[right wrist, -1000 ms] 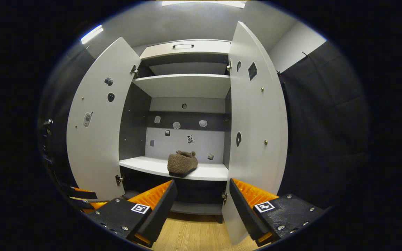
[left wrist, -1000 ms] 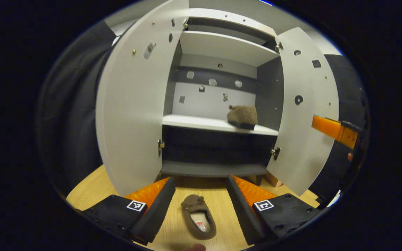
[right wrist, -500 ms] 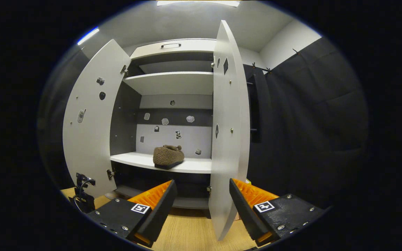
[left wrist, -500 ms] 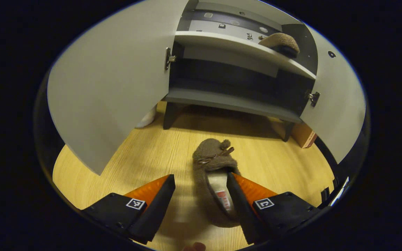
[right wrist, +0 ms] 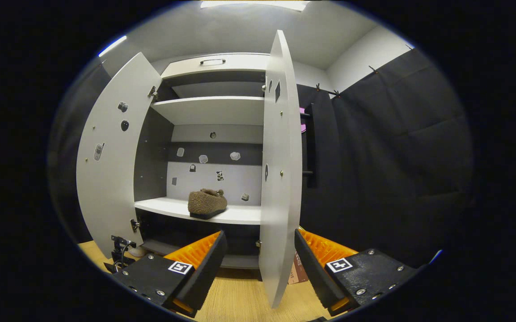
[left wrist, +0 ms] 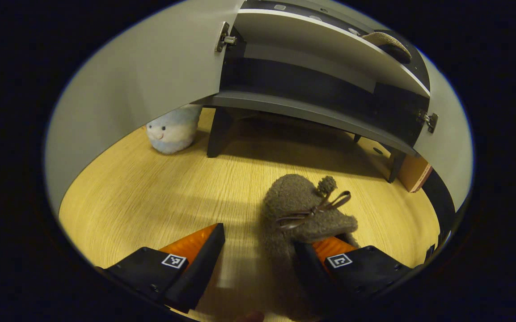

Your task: Grab one shoe with the right hand and put it into the shoe cabinet, grab the other shoe with the left hand and put it into the shoe cabinet; then close the right door with the right hand and the left door with the left hand.

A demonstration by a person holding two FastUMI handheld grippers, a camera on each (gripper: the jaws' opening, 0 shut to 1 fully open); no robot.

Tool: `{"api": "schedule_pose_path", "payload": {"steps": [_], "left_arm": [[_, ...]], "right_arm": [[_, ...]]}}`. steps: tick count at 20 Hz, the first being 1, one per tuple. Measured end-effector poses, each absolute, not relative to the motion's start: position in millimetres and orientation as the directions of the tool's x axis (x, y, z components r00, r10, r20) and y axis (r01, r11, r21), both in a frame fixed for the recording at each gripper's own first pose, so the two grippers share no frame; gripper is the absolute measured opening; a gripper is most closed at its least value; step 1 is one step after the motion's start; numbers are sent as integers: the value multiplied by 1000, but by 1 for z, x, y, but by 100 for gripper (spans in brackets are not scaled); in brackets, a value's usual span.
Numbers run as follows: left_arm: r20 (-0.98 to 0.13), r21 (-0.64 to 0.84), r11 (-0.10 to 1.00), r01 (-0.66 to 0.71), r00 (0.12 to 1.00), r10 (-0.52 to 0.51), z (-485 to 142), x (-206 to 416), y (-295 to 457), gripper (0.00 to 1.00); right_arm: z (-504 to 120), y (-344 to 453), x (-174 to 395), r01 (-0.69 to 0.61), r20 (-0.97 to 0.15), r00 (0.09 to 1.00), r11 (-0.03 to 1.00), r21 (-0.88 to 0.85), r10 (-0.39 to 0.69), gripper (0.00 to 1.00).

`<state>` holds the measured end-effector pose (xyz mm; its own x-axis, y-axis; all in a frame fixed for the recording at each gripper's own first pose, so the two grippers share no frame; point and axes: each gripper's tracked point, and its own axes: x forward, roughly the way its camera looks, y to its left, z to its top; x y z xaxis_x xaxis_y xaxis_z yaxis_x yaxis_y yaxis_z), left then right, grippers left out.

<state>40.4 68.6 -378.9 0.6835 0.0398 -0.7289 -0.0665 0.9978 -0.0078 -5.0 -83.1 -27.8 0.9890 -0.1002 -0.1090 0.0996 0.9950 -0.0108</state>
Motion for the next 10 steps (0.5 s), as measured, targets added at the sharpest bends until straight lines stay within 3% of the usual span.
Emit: {"api": "schedule_pose_path", "payload": {"steps": [6,8,10], "left_arm": [[-712,23,999,-49,700,51,-377,50,69,99],[-713,23,999,-37,700,42,-376,50,64,92],[-709,6,1000,-23,705,21,-373,50,53,75]], "right_arm": [[-35,-70,-9,70,-133,988,997,-15,-72,93],[-37,-66,-9,59,-144,988,998,-6,-59,93],[-38,-63,-10,50,-148,988,999,-5,-50,93]]}}
